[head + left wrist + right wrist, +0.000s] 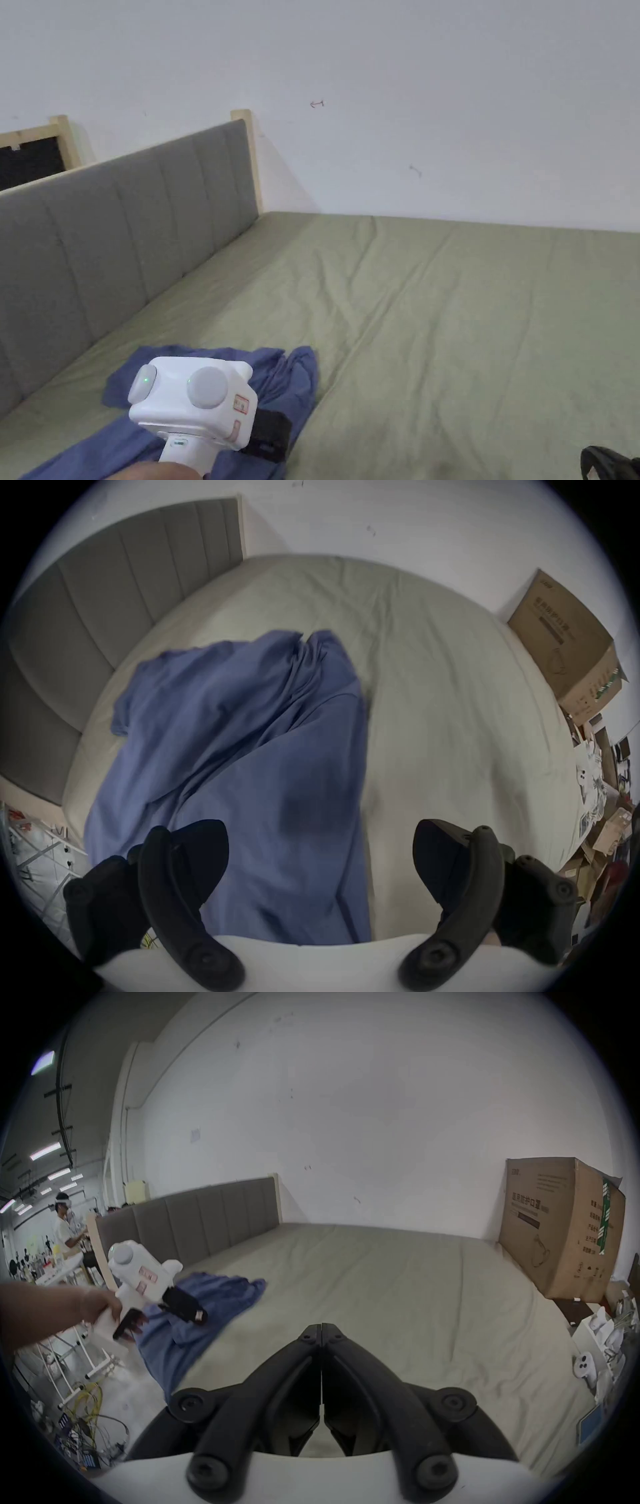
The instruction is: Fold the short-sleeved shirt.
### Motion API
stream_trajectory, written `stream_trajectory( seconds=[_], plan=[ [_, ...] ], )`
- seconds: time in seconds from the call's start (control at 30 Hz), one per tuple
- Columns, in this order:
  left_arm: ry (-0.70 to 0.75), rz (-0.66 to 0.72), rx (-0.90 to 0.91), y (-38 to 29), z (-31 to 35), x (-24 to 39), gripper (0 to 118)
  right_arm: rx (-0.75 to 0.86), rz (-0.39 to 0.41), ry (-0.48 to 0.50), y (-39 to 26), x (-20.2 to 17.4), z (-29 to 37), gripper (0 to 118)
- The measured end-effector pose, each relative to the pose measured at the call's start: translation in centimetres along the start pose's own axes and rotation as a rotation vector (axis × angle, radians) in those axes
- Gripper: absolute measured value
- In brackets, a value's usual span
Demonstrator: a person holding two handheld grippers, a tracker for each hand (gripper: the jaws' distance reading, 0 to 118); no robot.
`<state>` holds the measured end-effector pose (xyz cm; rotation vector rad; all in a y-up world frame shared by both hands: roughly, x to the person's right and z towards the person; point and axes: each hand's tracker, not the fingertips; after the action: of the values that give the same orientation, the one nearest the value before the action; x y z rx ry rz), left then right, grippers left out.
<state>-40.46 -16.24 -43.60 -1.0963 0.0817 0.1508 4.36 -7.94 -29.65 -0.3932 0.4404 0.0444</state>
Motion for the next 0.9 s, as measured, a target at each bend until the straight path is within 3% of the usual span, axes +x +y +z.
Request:
stream_trajectory(
  seconds=[0.2,0.27,0.43,0.5,0.53,0.57,0.6,0.67,0.73,0.8,0.9],
  plan=[
    [0.080,-0.031,-0.209,0.2,-8.4,-0.1,107,-0.088,-0.039,0.014,-1.6,1.9,-1.6,0],
    [0.087,-0.059,-0.079,-0.7,-7.5,0.2,118,-0.095,-0.057,0.025,-1.7,2.3,-1.8,0],
    [0.085,-0.047,-0.044,-1.8,-6.2,0.3,116,-0.085,-0.087,0.026,-1.7,2.6,-1.7,0],
    [0.041,-0.003,0.028,-2.3,-4.4,-0.7,97,-0.096,-0.104,0.037,-1.7,2.7,-1.5,0],
    [0.030,0.034,0.062,-2.3,-3.5,-1.4,78,-0.098,-0.108,0.040,-1.6,2.8,-1.3,0],
    [0.004,0.081,0.103,-2.6,-2.4,-2.2,37,-0.099,-0.111,0.044,-1.6,2.8,-1.1,0],
    [-0.035,0.132,0.129,-3.0,-1.6,-3.2,8,-0.097,-0.109,0.046,-1.5,2.7,-0.8,0],
    [-0.032,0.192,0.142,-3.3,0.0,-5.3,7,-0.088,-0.100,0.044,-1.3,2.7,-0.2,0],
    [0.011,0.143,0.186,-3.0,2.7,-6.7,7,-0.084,-0.097,0.044,-0.9,2.7,0.3,0],
    [0.107,0.036,0.324,-2.2,7.5,-6.3,7,-0.072,-0.099,0.050,-0.5,2.8,1.0,0],
    [0.190,0.037,0.536,-0.7,15.2,-5.7,7,-0.035,-0.107,0.038,0.1,2.9,2.3,0]
  ],
)
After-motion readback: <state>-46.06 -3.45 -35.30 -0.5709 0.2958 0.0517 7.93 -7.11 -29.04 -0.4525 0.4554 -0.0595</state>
